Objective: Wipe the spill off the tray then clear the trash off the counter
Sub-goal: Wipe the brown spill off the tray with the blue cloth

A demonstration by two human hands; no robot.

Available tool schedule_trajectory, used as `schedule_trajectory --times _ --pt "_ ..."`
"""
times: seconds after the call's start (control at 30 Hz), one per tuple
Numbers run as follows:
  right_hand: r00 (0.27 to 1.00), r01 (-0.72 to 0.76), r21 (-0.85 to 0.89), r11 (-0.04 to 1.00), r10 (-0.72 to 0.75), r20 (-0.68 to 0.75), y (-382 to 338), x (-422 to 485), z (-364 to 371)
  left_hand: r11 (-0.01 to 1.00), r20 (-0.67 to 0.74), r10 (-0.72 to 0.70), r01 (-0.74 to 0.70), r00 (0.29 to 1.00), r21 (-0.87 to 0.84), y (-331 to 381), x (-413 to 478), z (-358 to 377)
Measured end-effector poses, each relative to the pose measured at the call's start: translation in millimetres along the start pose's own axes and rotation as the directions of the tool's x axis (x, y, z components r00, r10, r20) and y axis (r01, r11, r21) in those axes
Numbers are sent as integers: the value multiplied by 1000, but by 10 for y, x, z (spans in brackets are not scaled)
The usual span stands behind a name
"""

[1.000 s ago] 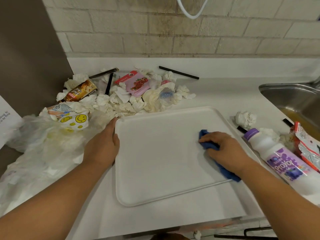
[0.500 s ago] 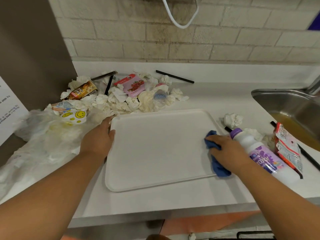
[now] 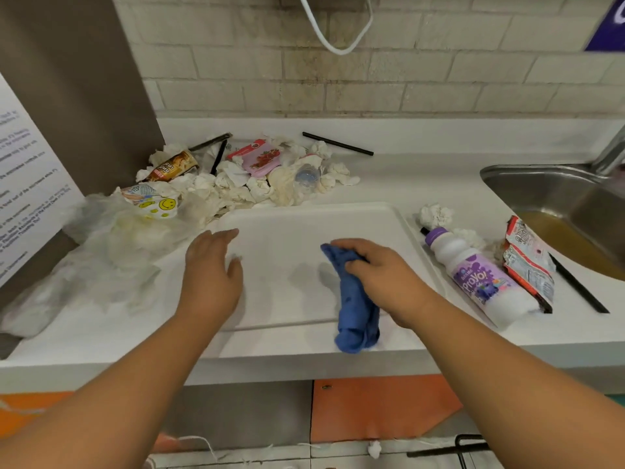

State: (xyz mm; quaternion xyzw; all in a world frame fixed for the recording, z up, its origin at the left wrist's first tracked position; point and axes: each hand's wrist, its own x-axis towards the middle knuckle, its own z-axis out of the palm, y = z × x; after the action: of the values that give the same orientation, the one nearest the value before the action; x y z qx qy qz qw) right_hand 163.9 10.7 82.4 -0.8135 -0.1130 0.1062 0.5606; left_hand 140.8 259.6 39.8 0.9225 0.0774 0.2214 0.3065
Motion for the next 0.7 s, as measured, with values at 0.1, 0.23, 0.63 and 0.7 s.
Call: schedule_trajectory --times 0.1,0.23,0.63,0.7 --pt "993 -59 291 955 84 -77 -82 -174 -153 981 38 85 -77 996 -176 387 -257 -28" --pt "998 -62 521 851 58 23 -173 -464 -319 742 352 76 183 933 -644 1016 -585 18" --pt "995 -79 212 974 66 68 -8 -1218 -684 624 573 -16 456 819 -634 1815 -986 250" --pt "994 -102 178 979 107 -22 32 -1326 -885 655 604 15 448 797 -608 1833 -1029 263"
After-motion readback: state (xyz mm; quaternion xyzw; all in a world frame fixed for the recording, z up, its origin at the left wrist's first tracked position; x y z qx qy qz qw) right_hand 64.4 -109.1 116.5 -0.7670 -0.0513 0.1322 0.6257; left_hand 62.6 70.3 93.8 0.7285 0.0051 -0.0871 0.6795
